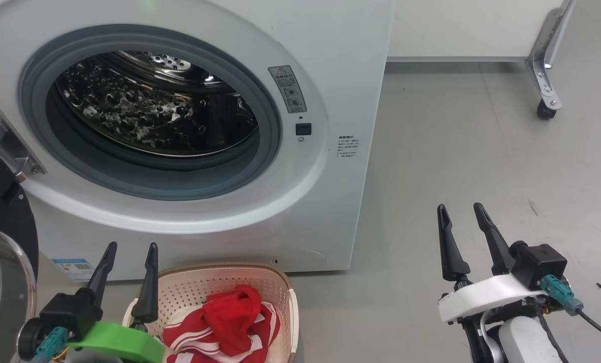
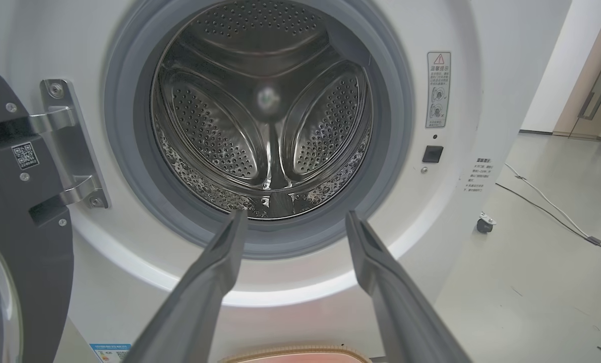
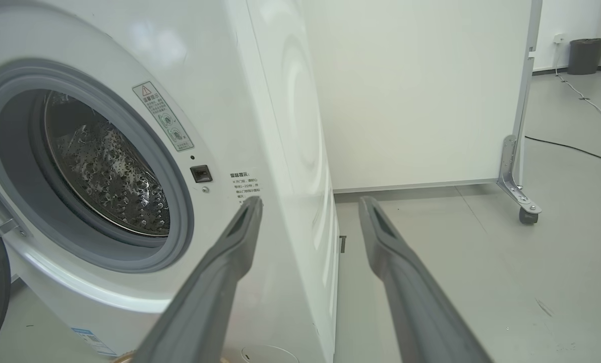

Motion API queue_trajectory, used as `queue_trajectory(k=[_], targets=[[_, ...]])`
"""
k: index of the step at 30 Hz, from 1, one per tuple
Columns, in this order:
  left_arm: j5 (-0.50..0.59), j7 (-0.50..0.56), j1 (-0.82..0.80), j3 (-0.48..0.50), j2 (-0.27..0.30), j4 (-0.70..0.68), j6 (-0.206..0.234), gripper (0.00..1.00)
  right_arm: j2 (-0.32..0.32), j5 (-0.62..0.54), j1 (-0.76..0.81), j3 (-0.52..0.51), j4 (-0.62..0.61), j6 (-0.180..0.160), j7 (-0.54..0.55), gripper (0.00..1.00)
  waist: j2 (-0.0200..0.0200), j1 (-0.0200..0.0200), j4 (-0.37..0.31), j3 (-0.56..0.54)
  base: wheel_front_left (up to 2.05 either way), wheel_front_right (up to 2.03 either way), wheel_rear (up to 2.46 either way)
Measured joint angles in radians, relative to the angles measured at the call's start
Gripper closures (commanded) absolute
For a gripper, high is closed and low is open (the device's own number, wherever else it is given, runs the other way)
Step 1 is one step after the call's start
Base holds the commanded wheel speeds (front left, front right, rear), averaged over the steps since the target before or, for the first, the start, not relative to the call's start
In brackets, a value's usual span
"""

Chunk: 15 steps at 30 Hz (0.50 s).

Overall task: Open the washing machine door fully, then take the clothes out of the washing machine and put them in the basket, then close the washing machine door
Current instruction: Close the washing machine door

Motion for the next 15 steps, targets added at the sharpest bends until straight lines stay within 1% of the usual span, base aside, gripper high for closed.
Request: queue_trajectory(k=[15], targets=[[0.008, 0.0, 0.01, 0.002, -0.008, -0.022, 0.0, 0.0, 0.0, 0.0, 0.0, 0.0, -0.001, 0.0, 0.0, 0.0, 0.0, 0.0, 0.0, 0.007, 0.0, 0.0, 0.0]])
